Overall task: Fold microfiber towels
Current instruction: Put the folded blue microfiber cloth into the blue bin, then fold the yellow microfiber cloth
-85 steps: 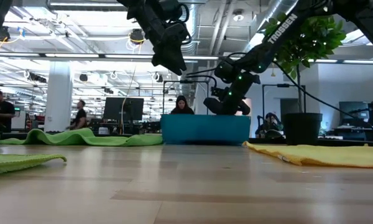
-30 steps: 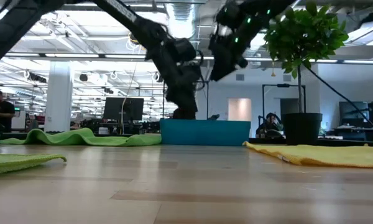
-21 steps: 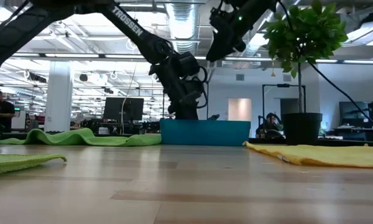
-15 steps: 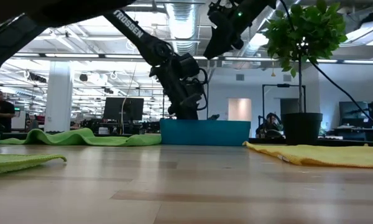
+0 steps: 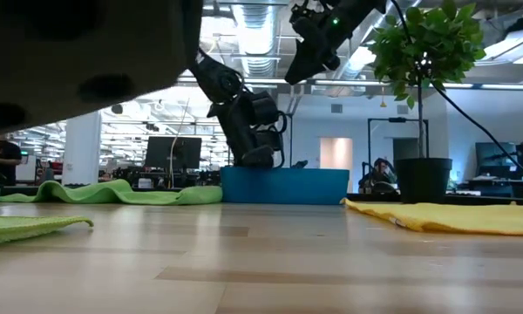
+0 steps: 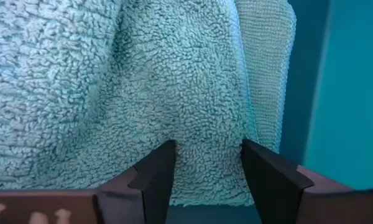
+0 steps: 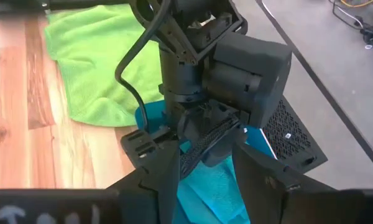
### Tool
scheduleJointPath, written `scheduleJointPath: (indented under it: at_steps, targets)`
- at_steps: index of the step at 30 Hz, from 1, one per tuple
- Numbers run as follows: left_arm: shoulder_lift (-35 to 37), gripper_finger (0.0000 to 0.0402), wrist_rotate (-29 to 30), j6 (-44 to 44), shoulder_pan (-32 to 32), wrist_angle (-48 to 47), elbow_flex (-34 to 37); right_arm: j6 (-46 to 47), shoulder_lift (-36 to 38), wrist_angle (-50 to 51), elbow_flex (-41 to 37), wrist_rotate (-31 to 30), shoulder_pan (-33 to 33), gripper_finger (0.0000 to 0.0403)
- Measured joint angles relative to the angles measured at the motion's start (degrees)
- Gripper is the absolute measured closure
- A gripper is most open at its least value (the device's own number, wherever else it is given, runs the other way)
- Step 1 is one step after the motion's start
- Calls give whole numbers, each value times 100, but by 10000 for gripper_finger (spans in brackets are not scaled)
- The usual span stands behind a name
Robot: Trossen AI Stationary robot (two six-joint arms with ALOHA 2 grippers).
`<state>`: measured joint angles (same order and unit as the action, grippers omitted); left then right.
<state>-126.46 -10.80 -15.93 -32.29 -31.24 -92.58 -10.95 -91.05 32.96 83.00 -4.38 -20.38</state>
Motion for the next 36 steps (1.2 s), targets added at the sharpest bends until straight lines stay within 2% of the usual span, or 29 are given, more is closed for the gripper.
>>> scheduleJointPath:
  at_steps: [5, 18, 23, 25, 30, 36]
  targets:
    - [12, 223, 56, 51, 0, -92, -95, -9, 0, -89, 0, -2, 0, 230]
    - [12, 223, 315, 33, 155, -998, -1178, -114, 43, -206, 1, -2, 0, 229]
    - [67, 223, 224, 134, 207, -1123, -1390, -115, 269, -146, 9, -7, 89, 231]
    - [98, 223, 229, 180, 223, -1173, -1500, -113, 307, -183, 9, 132, 171, 233]
    - [256, 223, 401, 257, 224, -1312, -1577, -166, 112, -231, 9, 944, 236, 234]
    - [448, 223, 513, 268, 184, -1274, -1578, -307, -362, -257, 9, 1034, 214, 236]
